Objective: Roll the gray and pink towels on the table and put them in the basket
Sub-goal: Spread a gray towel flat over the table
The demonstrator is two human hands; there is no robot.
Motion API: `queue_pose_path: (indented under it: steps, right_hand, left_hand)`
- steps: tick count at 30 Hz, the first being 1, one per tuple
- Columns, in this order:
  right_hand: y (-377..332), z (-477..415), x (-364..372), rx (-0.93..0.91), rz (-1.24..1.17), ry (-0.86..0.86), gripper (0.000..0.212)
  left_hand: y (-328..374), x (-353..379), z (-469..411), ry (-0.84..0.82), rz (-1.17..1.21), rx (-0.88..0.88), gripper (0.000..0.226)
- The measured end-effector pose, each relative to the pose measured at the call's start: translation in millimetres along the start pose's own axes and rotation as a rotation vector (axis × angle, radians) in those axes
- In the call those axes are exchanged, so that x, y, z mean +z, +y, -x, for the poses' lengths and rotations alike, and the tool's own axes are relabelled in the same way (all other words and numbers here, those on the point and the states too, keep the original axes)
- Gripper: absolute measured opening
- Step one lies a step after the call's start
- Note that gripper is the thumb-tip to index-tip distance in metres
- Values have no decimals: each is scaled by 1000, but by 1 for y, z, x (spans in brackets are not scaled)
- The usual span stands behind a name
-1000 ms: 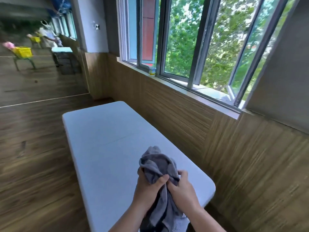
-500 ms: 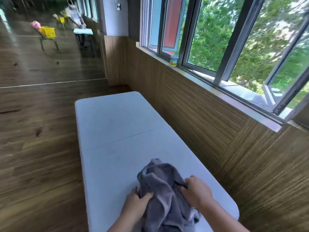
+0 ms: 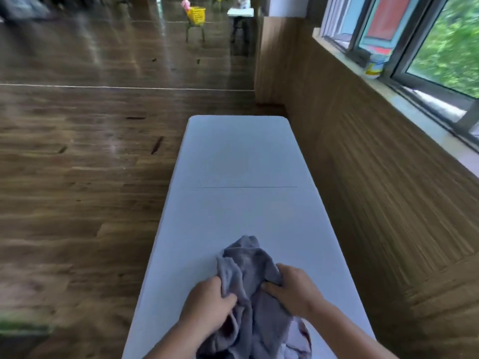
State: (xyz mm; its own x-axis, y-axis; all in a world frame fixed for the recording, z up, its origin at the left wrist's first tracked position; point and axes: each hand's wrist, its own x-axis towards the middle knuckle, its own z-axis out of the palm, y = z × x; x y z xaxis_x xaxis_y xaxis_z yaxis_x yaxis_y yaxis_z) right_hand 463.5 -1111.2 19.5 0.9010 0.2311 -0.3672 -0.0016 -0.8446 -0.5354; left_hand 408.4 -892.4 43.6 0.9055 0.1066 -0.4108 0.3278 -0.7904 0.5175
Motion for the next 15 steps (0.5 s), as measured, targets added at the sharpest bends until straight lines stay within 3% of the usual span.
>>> queue_pose_path:
  steps: [7, 10, 12, 13, 15]
  right_hand:
    - [26, -7, -66, -11, -13, -59, 27]
    - [30, 3, -76, 27, -213, -18, 20]
    - [33, 16, -69, -2, -450, -44, 7]
    - [34, 23, -62, -20, -498, -72, 12]
    - [45, 32, -36, -29, -367, -145, 33]
  left_hand:
    - [-14, -45, 5, 225, 342, -117, 24]
    - [-16, -48, 7, 338, 518, -129, 20]
    - [-16, -43, 13, 261, 610, -121, 18]
    - [-19, -35, 16, 175, 615, -102, 27]
    - [-28, -12, 25, -2, 526, -55, 46]
